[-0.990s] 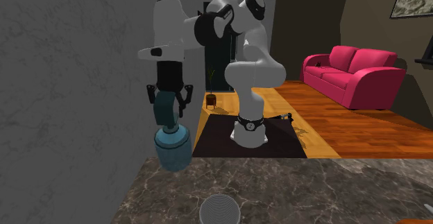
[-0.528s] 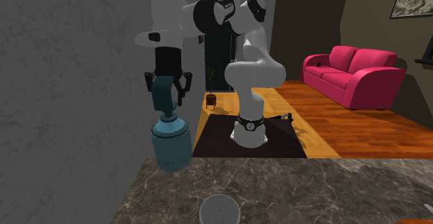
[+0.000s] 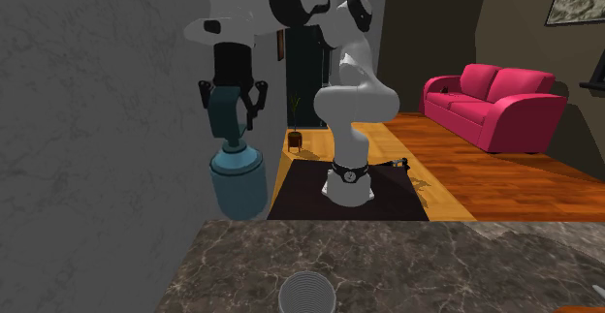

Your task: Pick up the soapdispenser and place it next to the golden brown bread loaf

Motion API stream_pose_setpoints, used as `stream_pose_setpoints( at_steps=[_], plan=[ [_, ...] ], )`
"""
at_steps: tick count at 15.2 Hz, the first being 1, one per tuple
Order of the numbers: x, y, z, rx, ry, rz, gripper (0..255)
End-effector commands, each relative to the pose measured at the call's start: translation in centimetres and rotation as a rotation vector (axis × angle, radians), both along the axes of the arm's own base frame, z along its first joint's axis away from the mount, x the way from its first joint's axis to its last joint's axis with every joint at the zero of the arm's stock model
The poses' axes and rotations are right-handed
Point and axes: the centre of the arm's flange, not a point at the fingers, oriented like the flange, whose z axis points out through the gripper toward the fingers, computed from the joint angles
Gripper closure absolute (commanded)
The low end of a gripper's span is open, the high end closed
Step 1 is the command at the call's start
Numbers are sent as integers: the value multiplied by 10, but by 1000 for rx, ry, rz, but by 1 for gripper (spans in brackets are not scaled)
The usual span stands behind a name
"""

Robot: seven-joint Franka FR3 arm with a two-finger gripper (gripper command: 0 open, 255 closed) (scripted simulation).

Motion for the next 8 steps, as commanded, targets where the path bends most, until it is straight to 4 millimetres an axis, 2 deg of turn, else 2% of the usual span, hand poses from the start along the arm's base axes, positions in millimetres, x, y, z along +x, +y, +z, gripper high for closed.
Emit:
stream_pose_setpoints(
  at_steps=[1, 8],
  plan=[
    [0, 0, 11, 0, -1, 0, 255],
    [0, 0, 48, 0, -1, 0, 255]
  ],
)
